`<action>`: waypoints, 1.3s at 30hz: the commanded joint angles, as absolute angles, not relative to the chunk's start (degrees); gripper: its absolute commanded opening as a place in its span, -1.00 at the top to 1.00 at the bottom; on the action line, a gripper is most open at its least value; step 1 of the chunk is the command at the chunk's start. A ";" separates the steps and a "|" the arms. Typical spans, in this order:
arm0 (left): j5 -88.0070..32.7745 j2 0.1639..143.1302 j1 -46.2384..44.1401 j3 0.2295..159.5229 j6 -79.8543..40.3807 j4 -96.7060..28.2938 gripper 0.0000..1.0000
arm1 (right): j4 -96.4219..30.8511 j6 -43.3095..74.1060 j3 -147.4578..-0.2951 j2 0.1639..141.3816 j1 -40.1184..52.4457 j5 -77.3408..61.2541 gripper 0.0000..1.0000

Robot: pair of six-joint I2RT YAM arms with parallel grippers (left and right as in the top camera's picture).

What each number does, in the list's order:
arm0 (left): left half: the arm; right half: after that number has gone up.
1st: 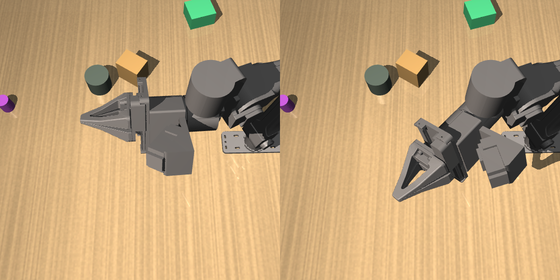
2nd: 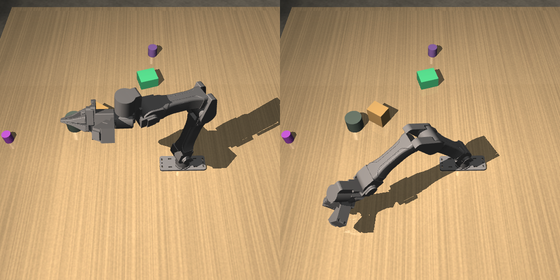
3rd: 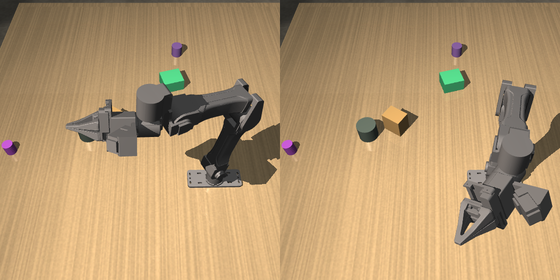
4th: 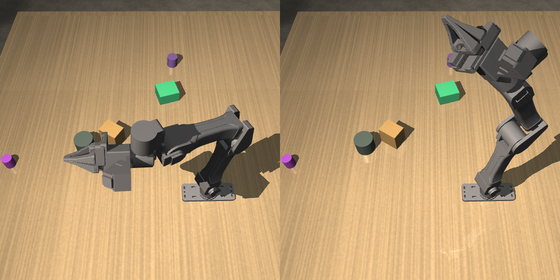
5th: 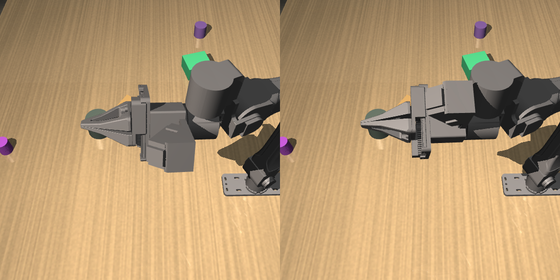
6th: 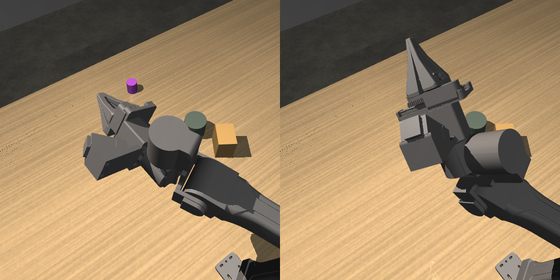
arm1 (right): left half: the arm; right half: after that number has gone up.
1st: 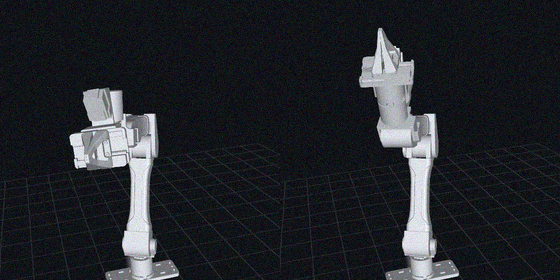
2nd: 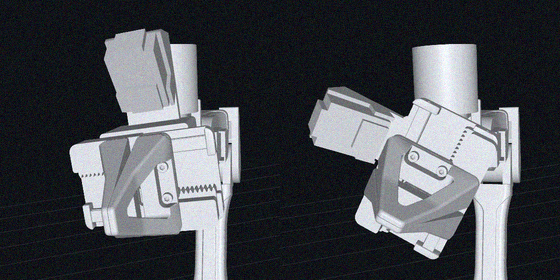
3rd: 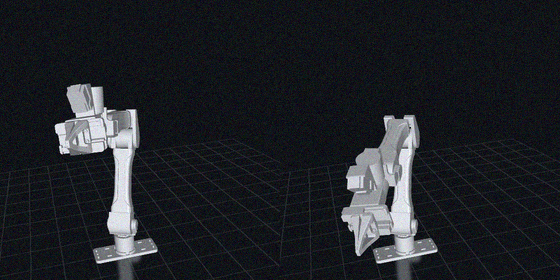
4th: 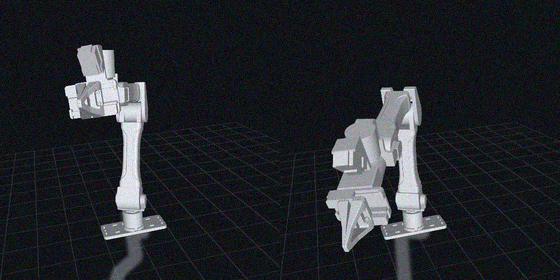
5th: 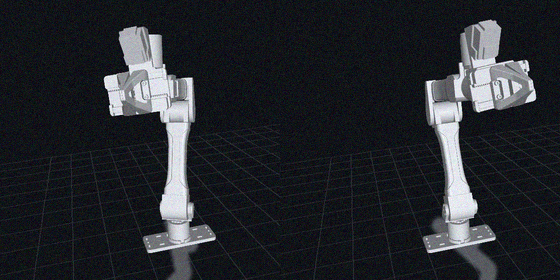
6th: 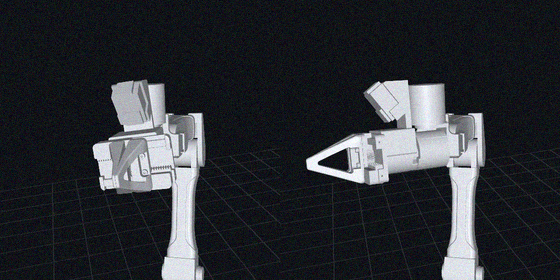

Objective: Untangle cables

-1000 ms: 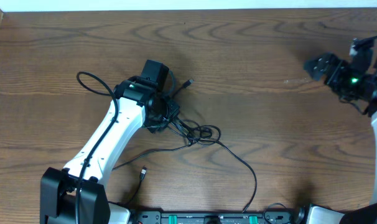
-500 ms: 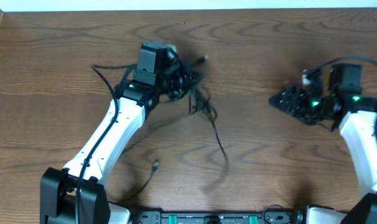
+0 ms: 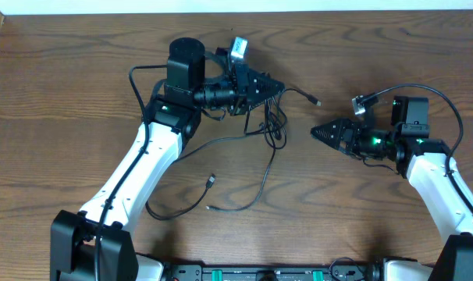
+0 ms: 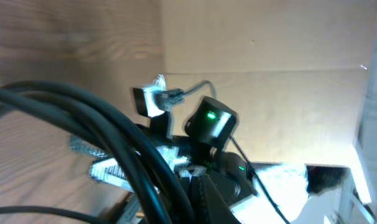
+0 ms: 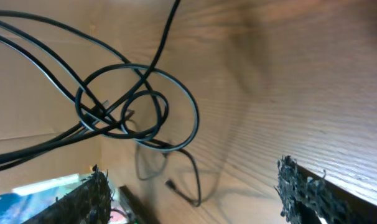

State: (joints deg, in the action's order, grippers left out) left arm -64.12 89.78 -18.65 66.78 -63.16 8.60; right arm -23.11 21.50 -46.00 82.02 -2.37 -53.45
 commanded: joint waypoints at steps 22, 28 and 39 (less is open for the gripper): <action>-71.44 88.29 -18.74 67.72 -78.72 21.82 0.85 | -1.93 50.11 -45.63 83.31 19.68 -32.69 -0.72; -71.61 88.29 -18.74 67.72 -85.23 30.76 0.85 | 0.23 56.77 -45.63 88.84 24.91 -31.57 -0.75; -71.83 88.29 -18.72 67.72 -101.27 50.48 0.83 | 3.55 46.94 -45.63 96.64 26.96 -17.43 -0.38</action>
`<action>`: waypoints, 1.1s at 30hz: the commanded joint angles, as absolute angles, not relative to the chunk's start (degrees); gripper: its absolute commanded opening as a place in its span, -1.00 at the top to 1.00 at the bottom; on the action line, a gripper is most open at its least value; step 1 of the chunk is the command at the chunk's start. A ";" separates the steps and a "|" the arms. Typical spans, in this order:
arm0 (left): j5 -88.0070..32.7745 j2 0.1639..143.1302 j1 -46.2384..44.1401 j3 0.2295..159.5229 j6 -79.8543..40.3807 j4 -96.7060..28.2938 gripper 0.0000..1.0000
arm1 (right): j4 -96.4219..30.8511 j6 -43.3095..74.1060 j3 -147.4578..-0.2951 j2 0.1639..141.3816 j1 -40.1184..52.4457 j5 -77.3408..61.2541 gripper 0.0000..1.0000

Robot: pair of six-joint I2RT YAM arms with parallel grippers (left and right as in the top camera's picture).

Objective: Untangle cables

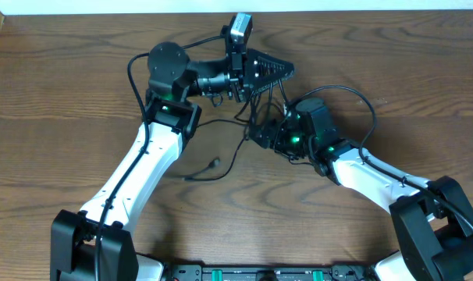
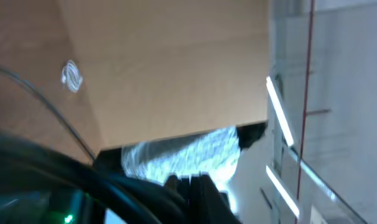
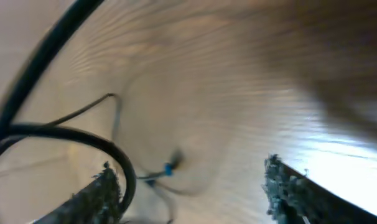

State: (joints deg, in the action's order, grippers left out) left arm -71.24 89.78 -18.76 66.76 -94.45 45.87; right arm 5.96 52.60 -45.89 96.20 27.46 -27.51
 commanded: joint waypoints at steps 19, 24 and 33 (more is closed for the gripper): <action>-73.06 88.29 -12.25 67.72 -108.51 58.65 0.44 | -21.45 31.81 -45.65 84.23 -2.13 -2.26 -0.46; -74.22 88.29 -12.16 67.72 -108.51 58.65 0.42 | -25.15 31.88 -45.65 82.37 -4.34 7.18 -0.56; -75.88 88.29 -12.16 67.72 -107.13 58.65 0.42 | -25.12 31.86 -45.65 82.26 -4.49 6.63 -0.69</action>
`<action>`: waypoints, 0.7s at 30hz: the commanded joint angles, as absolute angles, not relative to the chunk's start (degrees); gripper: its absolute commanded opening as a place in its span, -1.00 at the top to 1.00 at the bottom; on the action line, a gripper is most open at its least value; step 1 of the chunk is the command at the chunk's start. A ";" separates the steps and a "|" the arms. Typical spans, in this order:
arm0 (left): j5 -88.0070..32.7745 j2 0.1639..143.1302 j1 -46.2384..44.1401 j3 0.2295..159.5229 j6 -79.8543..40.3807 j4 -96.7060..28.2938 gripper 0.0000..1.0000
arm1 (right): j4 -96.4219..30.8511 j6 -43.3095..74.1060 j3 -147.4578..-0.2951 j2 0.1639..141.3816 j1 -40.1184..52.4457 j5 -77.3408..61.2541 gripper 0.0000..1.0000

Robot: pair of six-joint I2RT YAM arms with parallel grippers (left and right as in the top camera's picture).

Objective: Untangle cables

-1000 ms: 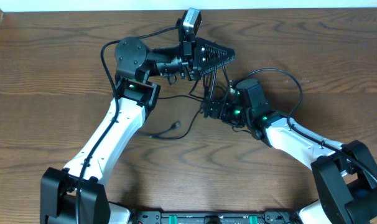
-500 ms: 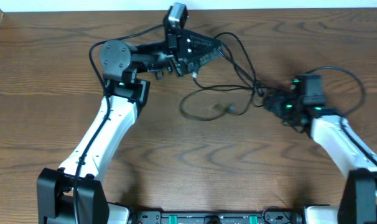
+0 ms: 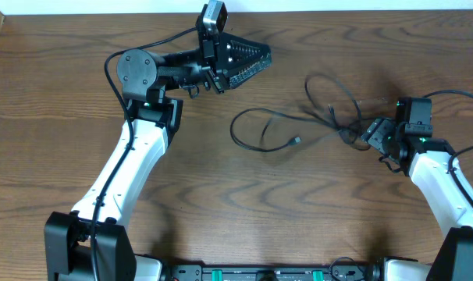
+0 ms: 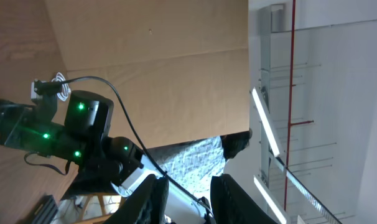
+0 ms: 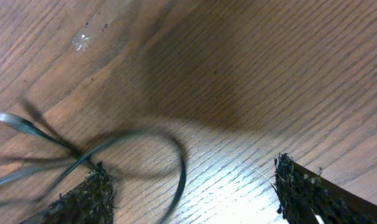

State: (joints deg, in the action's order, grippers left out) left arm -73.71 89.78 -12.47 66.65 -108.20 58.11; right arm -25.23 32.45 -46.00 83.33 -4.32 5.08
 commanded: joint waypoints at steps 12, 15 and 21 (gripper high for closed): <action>-86.21 88.40 -14.20 67.70 -80.51 52.23 -0.10 | -19.51 29.02 -45.65 82.26 -4.47 -15.62 -0.99; -86.15 88.42 -15.97 67.70 -73.17 46.02 -0.58 | -17.58 27.22 -45.65 82.28 -4.43 -26.17 -0.99; -82.24 88.42 -16.97 67.70 -56.80 26.55 -0.69 | -17.52 17.93 -45.65 82.28 -4.21 -45.28 -0.98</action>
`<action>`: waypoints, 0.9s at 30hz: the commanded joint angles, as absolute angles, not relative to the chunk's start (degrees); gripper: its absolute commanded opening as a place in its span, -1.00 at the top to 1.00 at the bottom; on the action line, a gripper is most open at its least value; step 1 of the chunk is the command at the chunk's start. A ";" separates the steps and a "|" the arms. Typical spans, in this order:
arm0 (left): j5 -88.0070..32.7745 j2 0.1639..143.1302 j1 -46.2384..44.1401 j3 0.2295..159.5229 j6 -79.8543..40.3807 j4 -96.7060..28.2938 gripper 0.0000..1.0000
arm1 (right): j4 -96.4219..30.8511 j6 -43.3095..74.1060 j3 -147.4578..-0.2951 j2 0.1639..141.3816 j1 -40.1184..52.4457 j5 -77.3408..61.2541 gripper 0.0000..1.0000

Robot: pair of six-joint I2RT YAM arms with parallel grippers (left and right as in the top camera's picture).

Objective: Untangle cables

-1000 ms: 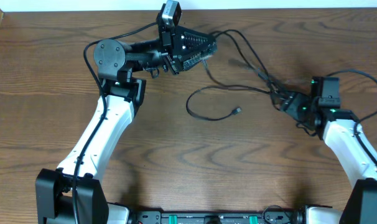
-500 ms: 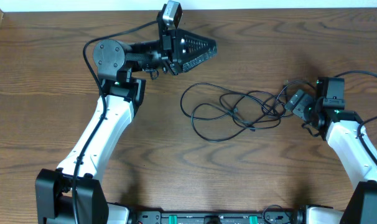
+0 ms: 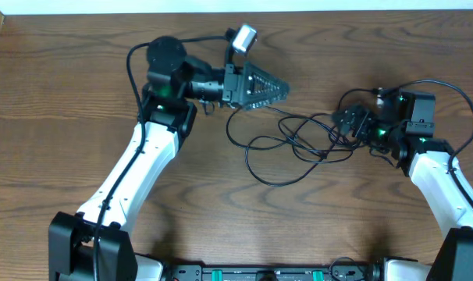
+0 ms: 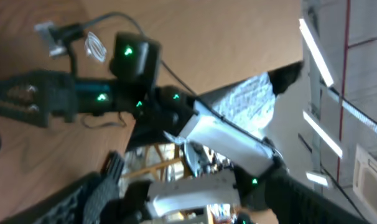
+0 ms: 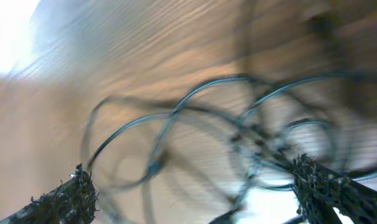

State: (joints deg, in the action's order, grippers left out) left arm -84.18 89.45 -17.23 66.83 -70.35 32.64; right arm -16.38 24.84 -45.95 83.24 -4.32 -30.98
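Observation:
The thin black cables point(image 3: 324, 150) lie in a loose tangle on the wooden table point(image 3: 65, 94), from its middle toward the right. My left gripper point(image 3: 286, 87) hovers at the tangle's back left corner, pointing right; in the left wrist view its fingers point(image 4: 83, 199) stand wide apart, open and empty. My right gripper point(image 3: 347, 122) is at the tangle's right end, pointing left. Its fingers point(image 5: 67, 199) are spread wide, open, with the blurred cable loops point(image 5: 241, 130) just ahead of them. Whether a strand touches a finger cannot be told.
The table's back edge point(image 3: 314, 11) runs close behind the left arm. The right arm's own wiring point(image 3: 447, 97) loops above its wrist. Bare wood lies in front of the tangle and along the left side.
The left gripper has come down and to the right, and its fingers stand wider apart. The right gripper has shifted left. The cables now lie more bunched, with loops reaching left under the left gripper.
At first my left gripper held the cable bundle up at the back centre while the right waited open at the right. Then the right gripper was in at the tangle. Later the cables lay on the table, the left gripper empty. Now both stand open beside them.

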 commanded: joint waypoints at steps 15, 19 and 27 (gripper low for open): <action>-34.61 88.42 -16.93 67.70 -46.70 -25.67 -0.73 | -31.99 34.46 -45.58 82.70 -2.87 -23.73 -0.98; -33.54 88.42 -16.93 67.70 -46.63 -28.32 -0.73 | -32.56 42.35 -44.66 84.07 -0.25 -20.18 -0.76; -33.34 88.42 -16.91 67.70 -42.39 -32.14 -0.73 | -21.04 46.00 -41.19 87.66 2.98 -18.81 0.97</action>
